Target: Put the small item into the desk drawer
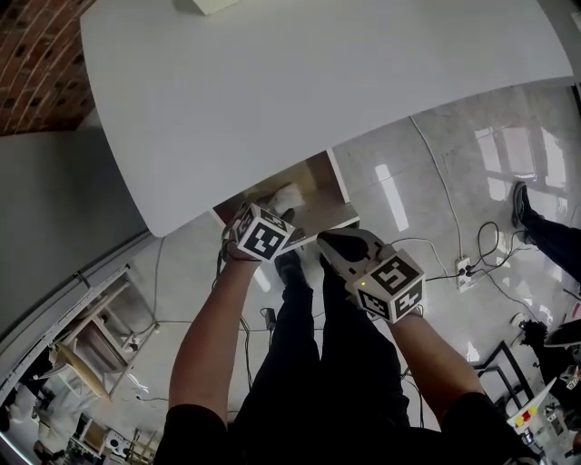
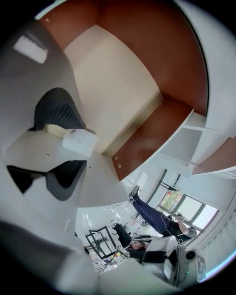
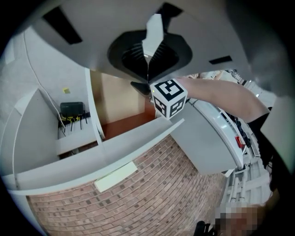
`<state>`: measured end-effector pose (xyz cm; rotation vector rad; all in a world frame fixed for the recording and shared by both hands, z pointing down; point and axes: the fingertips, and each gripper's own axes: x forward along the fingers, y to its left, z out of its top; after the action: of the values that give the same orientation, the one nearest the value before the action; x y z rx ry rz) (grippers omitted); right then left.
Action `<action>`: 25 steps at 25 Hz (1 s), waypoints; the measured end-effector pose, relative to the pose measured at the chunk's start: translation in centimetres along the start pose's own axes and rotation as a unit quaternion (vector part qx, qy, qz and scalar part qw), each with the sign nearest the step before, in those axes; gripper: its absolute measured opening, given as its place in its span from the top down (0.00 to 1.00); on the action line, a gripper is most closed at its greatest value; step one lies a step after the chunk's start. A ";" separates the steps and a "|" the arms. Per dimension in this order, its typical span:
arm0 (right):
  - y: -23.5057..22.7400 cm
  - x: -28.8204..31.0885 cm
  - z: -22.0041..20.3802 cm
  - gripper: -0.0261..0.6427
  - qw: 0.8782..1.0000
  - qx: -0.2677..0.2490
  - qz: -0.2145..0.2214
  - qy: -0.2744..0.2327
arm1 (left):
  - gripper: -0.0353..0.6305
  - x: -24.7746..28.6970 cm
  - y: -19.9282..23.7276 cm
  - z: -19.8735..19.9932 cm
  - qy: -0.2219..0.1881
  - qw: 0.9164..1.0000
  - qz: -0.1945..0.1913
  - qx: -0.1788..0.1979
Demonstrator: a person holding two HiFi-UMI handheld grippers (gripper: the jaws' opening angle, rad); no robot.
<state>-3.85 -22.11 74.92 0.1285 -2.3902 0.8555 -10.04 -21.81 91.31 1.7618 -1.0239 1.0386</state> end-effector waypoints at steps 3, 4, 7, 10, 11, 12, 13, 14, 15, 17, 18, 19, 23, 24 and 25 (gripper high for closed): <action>0.8 -0.4 1.6 0.94 1.000 -0.010 0.000 -0.008 | 0.63 -2.0 -0.5 0.2 -0.012 1.000 0.004 -0.012; 1.2 -0.7 2.1 0.94 1.000 -0.013 0.001 -0.011 | 0.63 -2.7 -0.8 0.2 -0.015 1.000 0.007 -0.014; 2.3 -1.2 3.6 0.94 1.000 -0.021 0.002 -0.019 | 0.63 -4.6 -1.6 0.6 -0.028 0.999 0.019 -0.014; 3.7 -1.5 5.1 0.94 1.000 -0.019 0.002 -0.017 | 0.63 -6.7 -2.1 0.6 -0.037 0.999 0.022 -0.031; 4.4 -1.7 5.4 0.94 1.000 -0.019 0.003 -0.015 | 0.63 -7.5 -2.3 0.6 -0.040 0.998 0.023 -0.040; 5.0 -2.0 5.6 0.94 1.000 -0.019 0.004 -0.013 | 0.63 -8.3 -2.5 0.6 -0.045 0.998 0.024 -0.048; 5.6 -2.3 6.0 0.94 1.000 -0.023 0.005 -0.012 | 0.64 -9.1 -2.5 0.9 -0.052 0.997 0.028 -0.055; 6.0 -2.6 6.4 0.94 0.999 -0.029 0.004 -0.013 | 0.66 -9.9 -2.3 1.4 -0.061 0.996 0.034 -0.059; 6.3 -2.8 7.0 0.94 0.999 -0.036 0.003 -0.015 | 0.67 -10.7 -2.0 2.0 -0.072 0.995 0.041 -0.061; 7.3 -3.5 7.8 0.94 0.999 -0.045 0.001 -0.019 | 0.71 -12.4 -1.8 2.7 -0.086 0.993 0.052 -0.063; 7.9 -3.9 8.1 0.94 0.999 -0.047 0.001 -0.020 | 0.71 -13.2 -1.9 2.7 -0.089 0.993 0.055 -0.063; 8.5 -4.2 8.4 0.94 0.999 -0.049 0.000 -0.021 | 0.72 -14.0 -2.0 2.8 -0.091 0.992 0.057 -0.063; 10.0 -5.3 9.5 0.94 0.998 -0.065 -0.007 -0.026 | 0.78 -16.5 -1.7 3.3 -0.110 0.990 0.067 -0.064; 10.3 -5.6 9.6 0.94 0.997 -0.069 -0.009 -0.026 | 0.78 -17.2 -1.8 3.3 -0.117 0.988 0.070 -0.068; 10.7 -6.0 9.7 0.94 0.997 -0.072 -0.012 -0.026 | 0.79 -18.2 -1.9 3.3 -0.126 0.987 0.073 -0.075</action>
<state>-6.75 -20.13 59.67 0.1223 -2.4838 0.6740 -13.48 -20.03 73.16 1.7441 -1.3690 0.8144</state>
